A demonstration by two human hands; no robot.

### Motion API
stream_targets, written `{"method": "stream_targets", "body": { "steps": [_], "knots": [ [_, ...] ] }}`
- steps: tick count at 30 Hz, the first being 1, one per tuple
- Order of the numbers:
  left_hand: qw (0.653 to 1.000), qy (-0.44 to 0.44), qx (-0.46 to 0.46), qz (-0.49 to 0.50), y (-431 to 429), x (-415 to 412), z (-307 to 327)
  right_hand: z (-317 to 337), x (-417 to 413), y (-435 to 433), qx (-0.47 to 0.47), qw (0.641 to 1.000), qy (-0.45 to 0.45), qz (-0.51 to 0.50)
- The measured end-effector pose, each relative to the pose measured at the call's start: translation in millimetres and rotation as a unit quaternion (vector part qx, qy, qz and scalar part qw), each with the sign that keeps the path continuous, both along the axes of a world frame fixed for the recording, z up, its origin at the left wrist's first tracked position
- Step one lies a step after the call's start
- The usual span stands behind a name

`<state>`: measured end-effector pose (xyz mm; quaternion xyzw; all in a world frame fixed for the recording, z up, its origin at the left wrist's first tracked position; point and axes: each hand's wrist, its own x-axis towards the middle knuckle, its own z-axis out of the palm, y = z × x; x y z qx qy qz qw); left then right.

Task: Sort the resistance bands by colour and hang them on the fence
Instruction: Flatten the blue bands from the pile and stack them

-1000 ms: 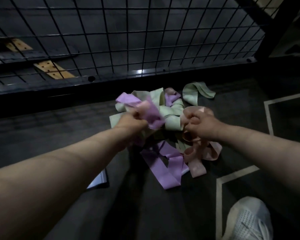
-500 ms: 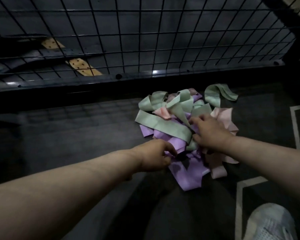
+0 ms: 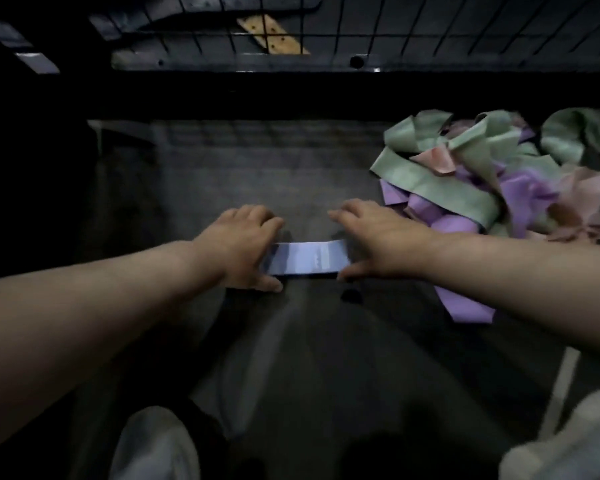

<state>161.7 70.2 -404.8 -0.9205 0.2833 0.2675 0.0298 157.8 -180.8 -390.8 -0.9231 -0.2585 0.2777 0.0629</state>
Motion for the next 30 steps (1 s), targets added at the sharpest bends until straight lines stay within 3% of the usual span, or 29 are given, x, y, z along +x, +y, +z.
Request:
{"method": "stream_targets", "body": {
  "steps": [4,13,15,17,19,21,24,26,27,30],
  "knots": [
    [0.999,-0.016,0.022,-0.018,13,-20,-22,-19,-12,22,-0.063,0.996,0.033,0.047],
    [0.999,-0.041,-0.027,0.002,16,-23,-34,-28,-21,21,-0.029,1.0,0.007,-0.003],
    [0.999,-0.022,-0.038,0.03,23,-26,-31,-27,-26,21,-0.021,0.998,0.005,-0.055],
    [0.986,-0.048,-0.078,0.143,35,-35,-27,-27,-31,24,0.017,0.975,0.022,-0.221],
    [0.926,-0.111,-0.138,0.334,50,-46,-22,-35,-32,26,0.053,0.901,0.096,-0.421],
    [0.818,-0.115,-0.166,0.539,69,-54,-21,-42,-33,28,0.08,0.838,0.166,-0.514],
    [0.663,0.017,-0.221,0.715,92,-62,-17,-64,-35,26,0.098,0.814,0.187,-0.542],
    [0.594,0.106,-0.276,0.748,97,-67,-17,-55,-35,34,0.09,0.812,0.191,-0.545],
    [0.588,0.133,-0.287,0.744,98,-67,-17,-52,-34,37,0.082,0.809,0.194,-0.549],
    [0.616,0.146,-0.292,0.717,98,-65,-13,-51,-28,37,0.075,0.801,0.206,-0.557]
  ]
}}
